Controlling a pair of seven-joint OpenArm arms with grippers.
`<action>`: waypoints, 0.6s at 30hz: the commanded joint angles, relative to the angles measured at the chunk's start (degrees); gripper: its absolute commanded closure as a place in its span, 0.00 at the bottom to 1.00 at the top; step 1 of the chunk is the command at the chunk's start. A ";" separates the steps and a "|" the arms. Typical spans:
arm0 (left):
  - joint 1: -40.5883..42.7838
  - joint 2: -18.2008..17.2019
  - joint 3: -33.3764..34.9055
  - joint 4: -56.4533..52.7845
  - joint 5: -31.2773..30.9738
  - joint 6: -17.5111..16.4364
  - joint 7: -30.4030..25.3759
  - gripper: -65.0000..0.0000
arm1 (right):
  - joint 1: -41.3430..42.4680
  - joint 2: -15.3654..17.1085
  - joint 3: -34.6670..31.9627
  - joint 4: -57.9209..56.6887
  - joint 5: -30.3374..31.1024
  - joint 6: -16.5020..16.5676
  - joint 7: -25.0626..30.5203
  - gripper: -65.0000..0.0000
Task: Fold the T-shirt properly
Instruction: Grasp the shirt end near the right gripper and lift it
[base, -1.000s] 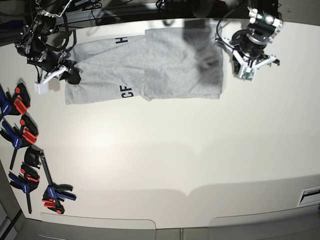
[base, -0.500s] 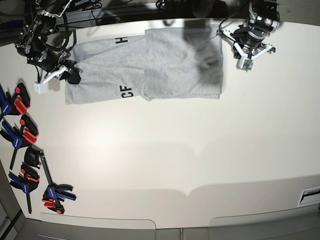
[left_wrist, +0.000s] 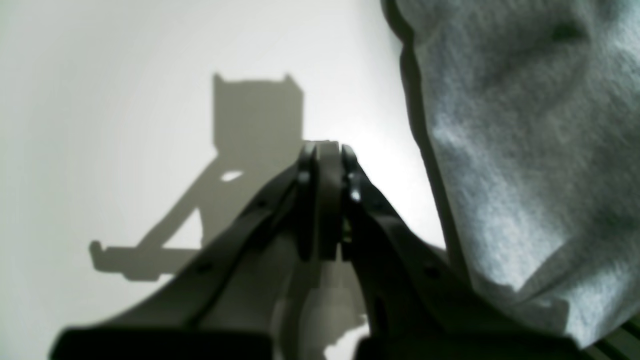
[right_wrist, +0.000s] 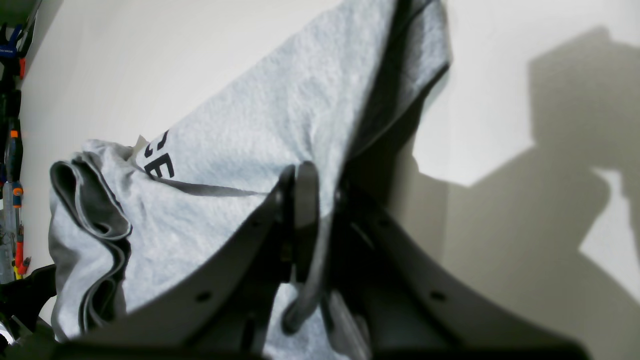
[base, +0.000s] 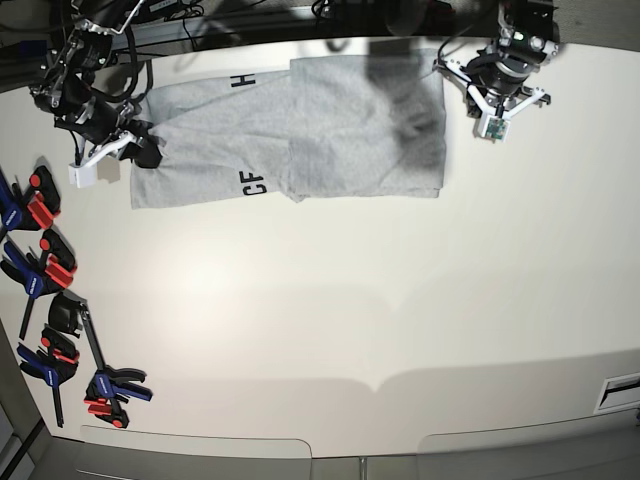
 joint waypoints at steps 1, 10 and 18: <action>0.02 -0.33 -0.07 0.66 0.09 0.07 -0.90 1.00 | 0.63 1.11 0.31 0.87 1.70 0.44 0.92 1.00; 0.02 -0.33 -0.07 0.66 -2.49 -2.27 -2.23 1.00 | 0.63 1.11 0.31 0.90 1.70 0.46 0.92 1.00; 0.02 -0.33 -0.07 0.59 -2.45 -2.51 -3.39 1.00 | 0.66 1.14 0.31 0.92 5.73 0.92 0.17 1.00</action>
